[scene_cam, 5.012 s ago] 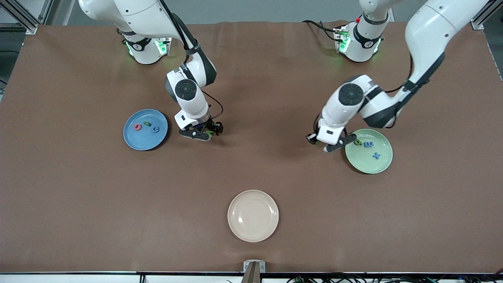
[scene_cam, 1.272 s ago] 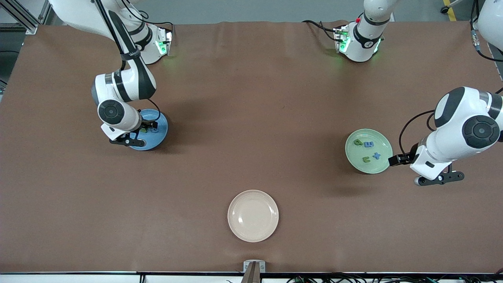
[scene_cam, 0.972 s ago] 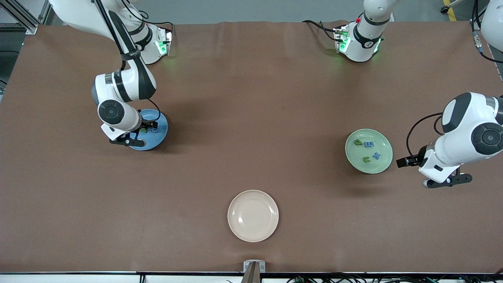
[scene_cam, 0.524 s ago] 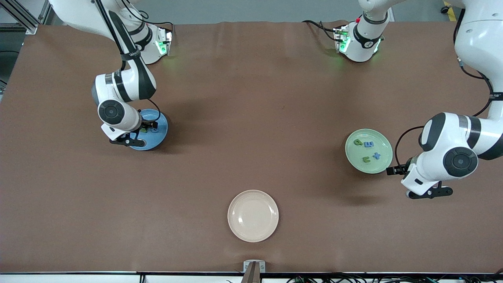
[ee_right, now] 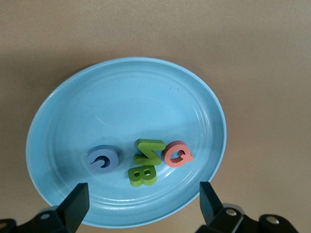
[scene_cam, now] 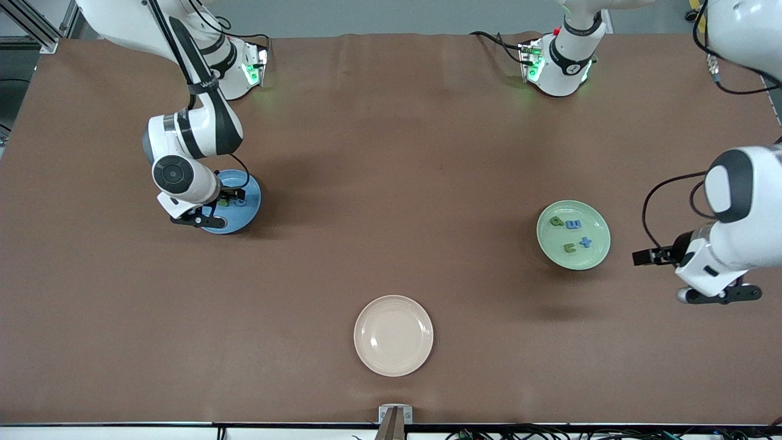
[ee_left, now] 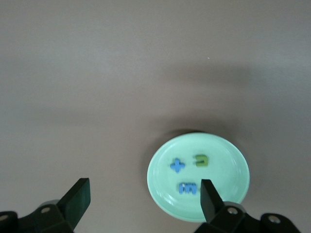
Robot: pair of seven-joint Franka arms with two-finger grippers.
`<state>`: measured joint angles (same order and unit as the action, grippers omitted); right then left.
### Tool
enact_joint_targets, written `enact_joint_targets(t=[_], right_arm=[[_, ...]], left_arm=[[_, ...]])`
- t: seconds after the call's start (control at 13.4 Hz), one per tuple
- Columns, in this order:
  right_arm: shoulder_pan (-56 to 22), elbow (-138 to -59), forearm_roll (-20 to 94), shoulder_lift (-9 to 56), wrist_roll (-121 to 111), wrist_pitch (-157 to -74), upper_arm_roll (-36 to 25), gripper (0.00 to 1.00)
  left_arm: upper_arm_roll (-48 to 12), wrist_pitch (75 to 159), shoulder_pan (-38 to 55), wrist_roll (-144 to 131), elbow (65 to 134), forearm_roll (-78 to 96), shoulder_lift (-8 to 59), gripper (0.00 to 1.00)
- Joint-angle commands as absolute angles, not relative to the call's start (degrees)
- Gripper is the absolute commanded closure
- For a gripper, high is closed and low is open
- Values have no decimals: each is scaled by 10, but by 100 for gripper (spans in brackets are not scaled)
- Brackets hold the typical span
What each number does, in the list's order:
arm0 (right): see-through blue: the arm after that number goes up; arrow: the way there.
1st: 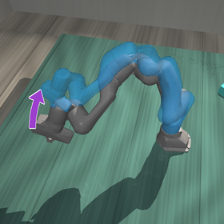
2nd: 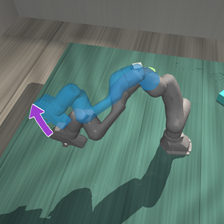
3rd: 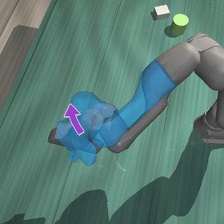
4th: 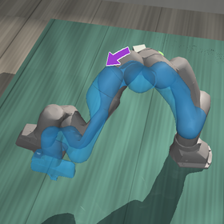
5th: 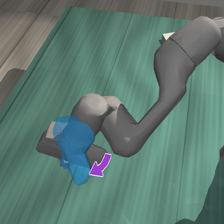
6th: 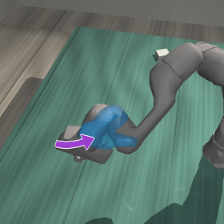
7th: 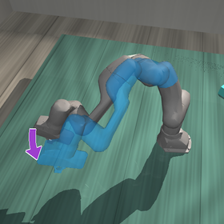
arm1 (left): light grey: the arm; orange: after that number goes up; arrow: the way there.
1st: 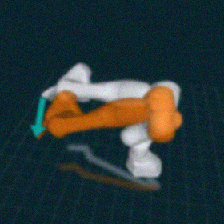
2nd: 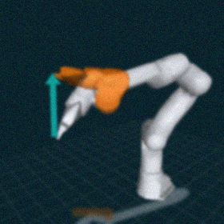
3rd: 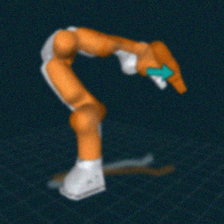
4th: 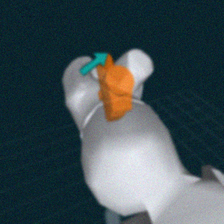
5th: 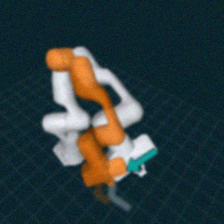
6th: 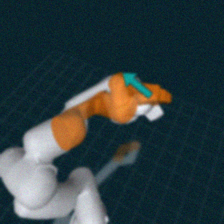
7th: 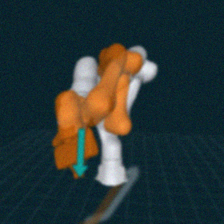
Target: Sort uppercase to blue plate, lowercase to green plate
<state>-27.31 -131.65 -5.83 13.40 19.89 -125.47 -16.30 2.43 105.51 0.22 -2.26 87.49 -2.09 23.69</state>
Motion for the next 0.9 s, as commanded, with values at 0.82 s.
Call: enact_joint_targets(t=[0.82], right_arm=[[-157,-931,-60,108,-47,-858,-156,0]], left_arm=[[29,972,-2,26,969,13,-15,0]])
